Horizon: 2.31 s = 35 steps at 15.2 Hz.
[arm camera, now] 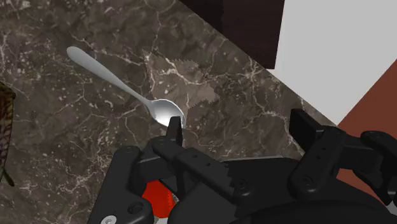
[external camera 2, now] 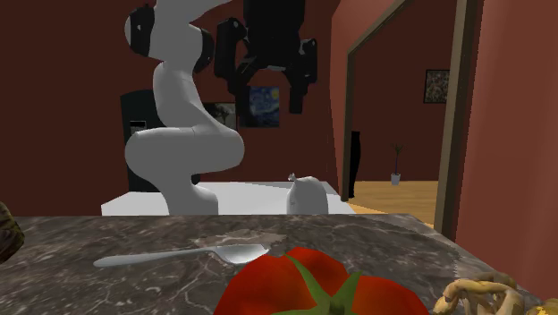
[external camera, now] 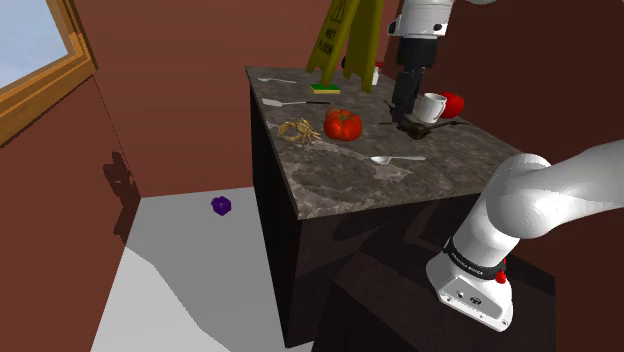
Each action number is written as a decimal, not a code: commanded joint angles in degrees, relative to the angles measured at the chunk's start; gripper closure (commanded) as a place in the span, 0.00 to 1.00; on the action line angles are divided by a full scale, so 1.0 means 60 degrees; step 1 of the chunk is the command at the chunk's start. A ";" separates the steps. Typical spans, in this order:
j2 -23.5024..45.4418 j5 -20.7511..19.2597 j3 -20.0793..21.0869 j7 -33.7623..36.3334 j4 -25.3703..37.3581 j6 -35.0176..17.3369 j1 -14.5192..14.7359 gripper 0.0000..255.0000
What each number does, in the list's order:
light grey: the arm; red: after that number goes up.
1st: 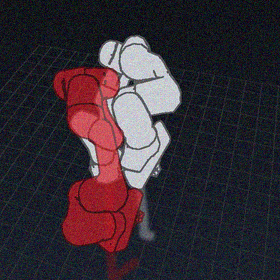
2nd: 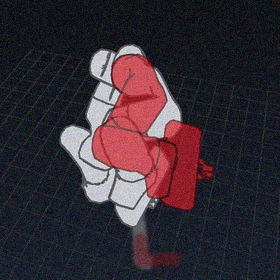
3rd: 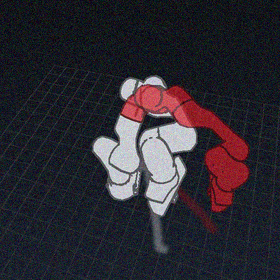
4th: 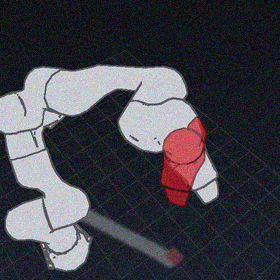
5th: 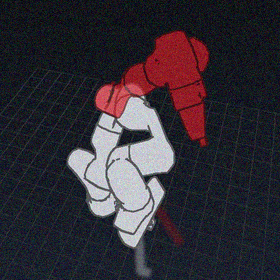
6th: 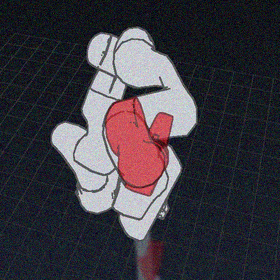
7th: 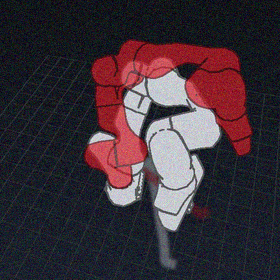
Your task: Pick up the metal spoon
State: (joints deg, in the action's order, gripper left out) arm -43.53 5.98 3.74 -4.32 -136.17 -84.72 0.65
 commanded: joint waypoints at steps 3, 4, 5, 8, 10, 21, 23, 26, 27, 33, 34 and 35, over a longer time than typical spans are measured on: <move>-0.0255 -0.0557 -0.0194 -0.0950 -0.0598 -0.0293 0.0150 0.00; -0.0373 -0.0846 -0.0299 -0.1423 -0.0890 -0.0459 0.0215 0.00; -0.0483 -0.1143 -0.0413 -0.1892 -0.1176 -0.0639 0.0275 0.00; -0.0756 -0.2087 -0.0804 -0.3279 -0.1997 -0.1269 0.0421 0.00; -0.0876 -0.2755 -0.1104 -0.4188 -0.2504 -0.1769 0.0474 0.00; -0.0654 -0.4663 -0.2075 -0.6097 -0.4182 -0.4117 0.0374 0.00; -0.0574 -0.4718 -0.2107 -0.6041 -0.4342 -0.4352 0.0354 0.00; -0.0585 -0.4723 -0.2112 -0.6046 -0.4353 -0.4353 0.0350 1.00; -0.0585 -0.4724 -0.2113 -0.6046 -0.4356 -0.4356 0.0349 1.00; -0.0581 -0.4723 -0.2113 -0.6044 -0.4355 -0.4360 0.0350 1.00; -0.0574 -0.4718 -0.2107 -0.6041 -0.4342 -0.4352 0.0354 1.00; -0.0628 -0.4682 -0.2086 -0.6078 -0.4242 -0.4201 0.0367 1.00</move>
State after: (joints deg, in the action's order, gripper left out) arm -47.14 -22.19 -8.81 -40.68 -161.84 -110.32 2.83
